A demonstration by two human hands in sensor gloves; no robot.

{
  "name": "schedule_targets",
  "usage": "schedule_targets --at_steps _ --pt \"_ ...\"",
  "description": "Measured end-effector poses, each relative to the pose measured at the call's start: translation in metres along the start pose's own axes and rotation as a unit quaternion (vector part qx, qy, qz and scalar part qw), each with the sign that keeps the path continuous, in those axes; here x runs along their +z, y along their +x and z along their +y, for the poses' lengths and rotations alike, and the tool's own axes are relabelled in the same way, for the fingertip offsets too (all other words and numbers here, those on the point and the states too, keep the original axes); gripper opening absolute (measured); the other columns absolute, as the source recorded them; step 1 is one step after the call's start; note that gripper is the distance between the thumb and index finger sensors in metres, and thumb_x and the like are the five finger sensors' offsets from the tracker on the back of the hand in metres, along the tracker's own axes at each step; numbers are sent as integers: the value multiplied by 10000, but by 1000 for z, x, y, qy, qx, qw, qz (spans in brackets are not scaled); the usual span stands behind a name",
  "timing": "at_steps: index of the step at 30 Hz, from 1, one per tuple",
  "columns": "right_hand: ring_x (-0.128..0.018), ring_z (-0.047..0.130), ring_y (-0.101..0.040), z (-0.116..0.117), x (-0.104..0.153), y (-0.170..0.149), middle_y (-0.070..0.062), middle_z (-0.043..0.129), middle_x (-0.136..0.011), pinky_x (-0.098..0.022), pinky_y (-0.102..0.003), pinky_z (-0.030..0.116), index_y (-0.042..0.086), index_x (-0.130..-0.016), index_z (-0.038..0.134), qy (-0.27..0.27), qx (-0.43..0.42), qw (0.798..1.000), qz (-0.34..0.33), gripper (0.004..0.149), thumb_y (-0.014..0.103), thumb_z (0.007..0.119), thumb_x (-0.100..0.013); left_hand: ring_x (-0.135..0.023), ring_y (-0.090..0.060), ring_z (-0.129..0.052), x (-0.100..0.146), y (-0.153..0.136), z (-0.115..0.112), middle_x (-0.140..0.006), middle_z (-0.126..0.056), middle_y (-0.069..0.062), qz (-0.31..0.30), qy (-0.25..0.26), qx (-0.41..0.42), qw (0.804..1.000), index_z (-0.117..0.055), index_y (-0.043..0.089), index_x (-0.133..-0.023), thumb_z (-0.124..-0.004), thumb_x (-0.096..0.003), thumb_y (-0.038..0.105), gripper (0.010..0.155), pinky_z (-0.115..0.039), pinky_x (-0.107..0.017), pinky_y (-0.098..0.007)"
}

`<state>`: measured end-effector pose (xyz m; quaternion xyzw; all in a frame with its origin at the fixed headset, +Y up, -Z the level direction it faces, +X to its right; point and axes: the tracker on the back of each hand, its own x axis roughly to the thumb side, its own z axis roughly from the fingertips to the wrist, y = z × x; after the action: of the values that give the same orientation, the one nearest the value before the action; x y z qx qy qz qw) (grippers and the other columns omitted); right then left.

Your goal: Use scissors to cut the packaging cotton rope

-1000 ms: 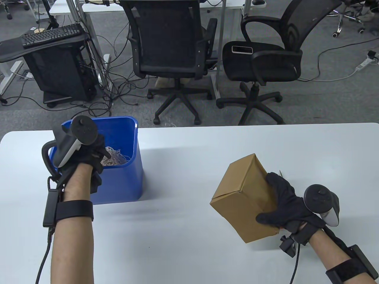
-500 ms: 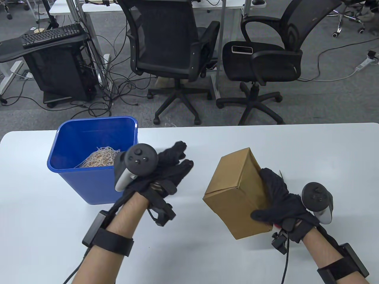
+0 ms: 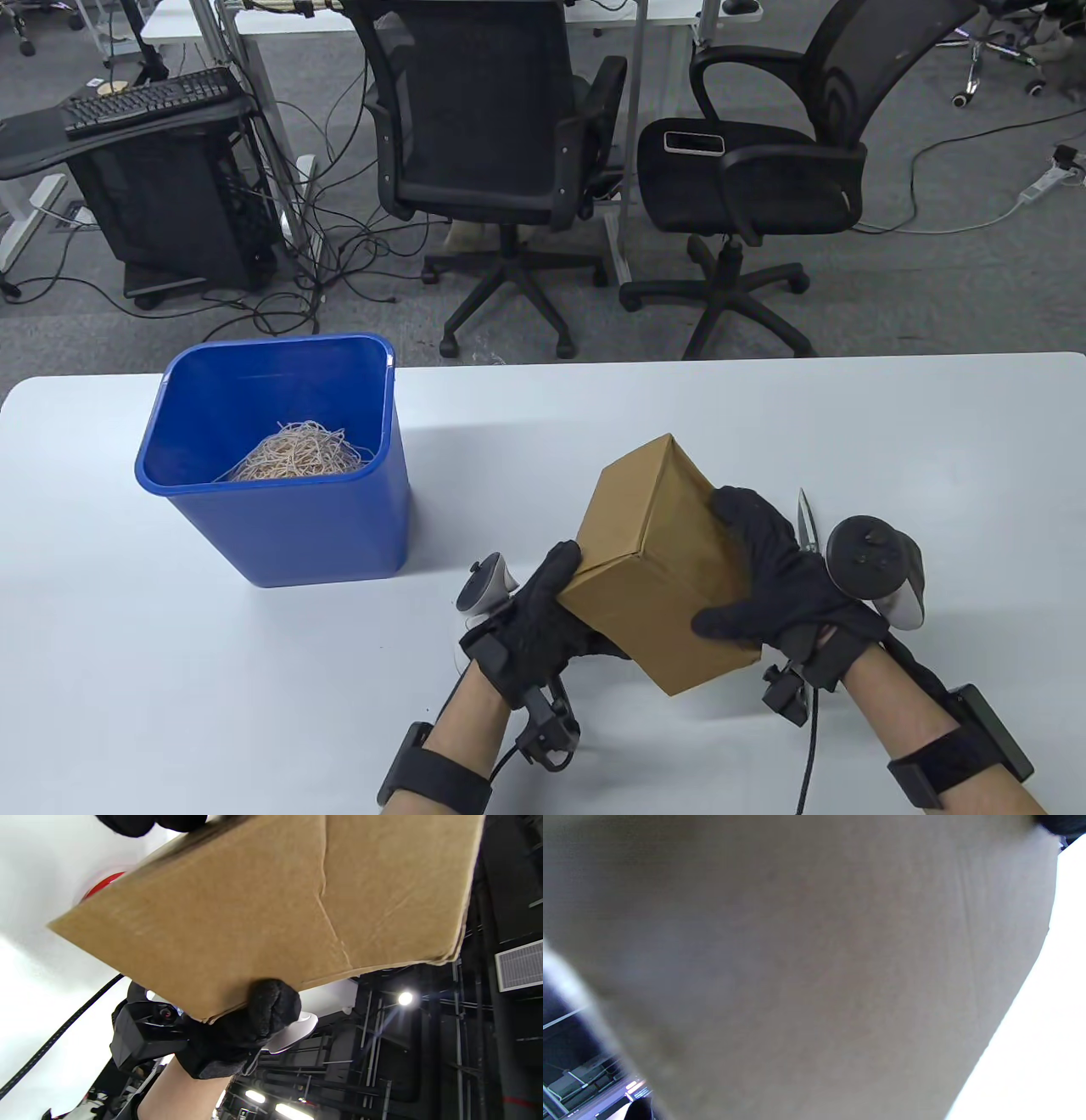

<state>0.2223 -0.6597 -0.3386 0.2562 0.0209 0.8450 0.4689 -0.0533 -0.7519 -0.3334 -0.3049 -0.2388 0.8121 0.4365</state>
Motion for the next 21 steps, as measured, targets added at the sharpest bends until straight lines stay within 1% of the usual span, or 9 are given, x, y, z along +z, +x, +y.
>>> schedule_targets --at_steps 5,7,11,14,15,16,17,19,21 --pt "-976 184 -637 2 -12 15 -338 253 -1148 -497 -924 429 52 -1116 469 14 29 999 -6 1074 596 974 -340 -975 -702 -348 5 -14 5 -1051 -140 -414 -35 19 72 997 31 112 -1078 -531 -585 693 947 -517 -658 -735" --pt "-971 403 -644 5 -17 32 -329 464 -1148 -463 -916 499 67 -1092 571 10 71 997 -24 922 504 961 -380 -983 -700 -313 8 -15 8 -1052 -100 -408 -50 20 73 996 63 120 -1066 -527 -591 688 947 -503 -674 -730" --pt "-873 631 -690 17 -19 58 -299 667 -1100 -347 -860 676 94 -1023 728 -23 190 980 -57 730 387 942 -390 -988 -692 -297 13 -18 13 -1056 -77 -396 -66 49 75 994 87 131 -1056 -515 -588 690 946 -501 -696 -711" --pt "-699 866 -635 41 -11 78 -326 877 -935 -308 -769 778 30 -926 841 -111 324 932 -120 571 245 926 -404 -984 -697 -241 13 -20 13 -1027 6 -402 -69 54 75 993 169 121 -999 -504 -588 680 966 -464 -720 -706" --pt "-661 904 -609 53 -10 82 -358 892 -896 -310 -742 799 -15 -925 824 -118 390 900 -157 571 236 898 -417 -982 -696 -234 13 -21 13 -1022 17 -401 -76 58 75 993 183 117 -987 -488 -587 680 963 -461 -724 -702" --pt "-663 897 -613 66 -9 84 -380 867 -904 -325 -732 800 -57 -949 767 -101 444 873 -175 596 256 844 -447 -975 -698 -231 13 -23 12 -1020 26 -401 -83 66 84 991 194 115 -981 -471 -586 680 958 -452 -728 -699" --pt "-694 853 -643 73 -8 85 -432 799 -931 -371 -749 767 -119 -983 676 -88 465 863 -179 730 338 856 -444 -973 -700 -235 13 -23 12 -1020 21 -401 -85 73 92 989 188 115 -981 -476 -581 677 958 -450 -729 -700" --pt "-843 671 -671 90 -9 81 -457 557 -1065 -486 -806 637 -142 -1084 400 -37 513 847 -138 1125 628 845 -395 -973 -700 -233 15 -23 13 -1020 25 -398 -96 82 109 986 188 119 -978 -477 -579 670 952 -431 -729 -706" --pt "-910 529 -677 102 -12 81 -457 396 -1100 -527 -835 556 -153 -1088 230 -16 551 827 -107 1294 725 834 -354 -974 -698 -238 17 -22 14 -1022 13 -398 -94 98 84 987 180 115 -981 -472 -575 671 948 -418 -724 -712"
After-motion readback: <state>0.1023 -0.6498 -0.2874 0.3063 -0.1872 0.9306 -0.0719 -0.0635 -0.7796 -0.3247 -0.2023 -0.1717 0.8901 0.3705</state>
